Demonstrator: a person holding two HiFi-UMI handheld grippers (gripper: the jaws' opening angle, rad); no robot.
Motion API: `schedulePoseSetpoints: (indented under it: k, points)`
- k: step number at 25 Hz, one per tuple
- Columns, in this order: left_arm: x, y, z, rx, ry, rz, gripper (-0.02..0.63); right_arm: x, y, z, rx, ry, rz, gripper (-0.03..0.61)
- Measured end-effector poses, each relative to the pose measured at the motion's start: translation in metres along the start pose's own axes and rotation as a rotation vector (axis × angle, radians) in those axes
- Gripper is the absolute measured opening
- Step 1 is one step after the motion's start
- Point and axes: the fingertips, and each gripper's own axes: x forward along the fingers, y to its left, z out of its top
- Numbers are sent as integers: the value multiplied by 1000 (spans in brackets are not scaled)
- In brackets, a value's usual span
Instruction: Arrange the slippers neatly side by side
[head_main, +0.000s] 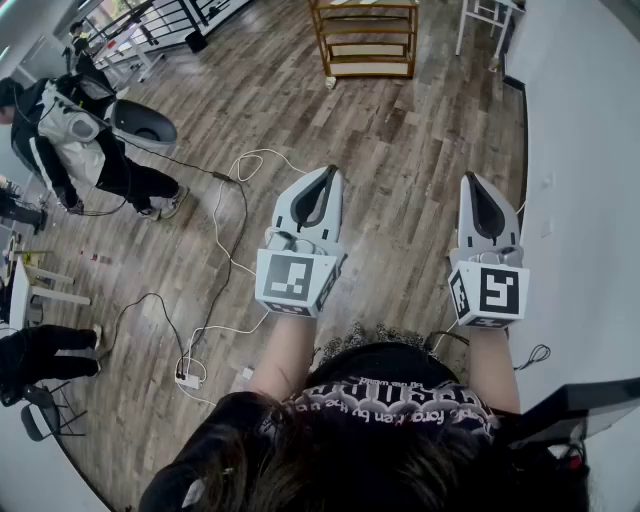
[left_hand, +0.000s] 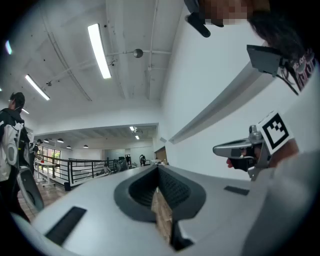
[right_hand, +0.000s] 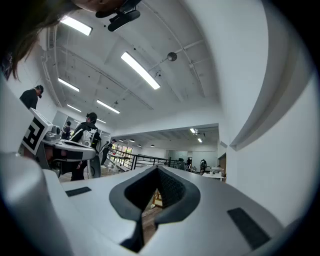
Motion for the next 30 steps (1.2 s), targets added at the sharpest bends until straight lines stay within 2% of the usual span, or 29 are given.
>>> schedulePoseSetpoints:
  k: [14, 25, 30]
  points:
    - [4, 0, -7, 7, 23, 15, -12, 4, -10, -13, -4, 15, -3, 3]
    - [35, -9, -22, 36, 33, 52, -12, 21, -49, -39, 6, 44, -4, 3]
    - [53, 2, -28, 51, 36, 85, -12, 44, -65, -45, 4, 37, -8, 3]
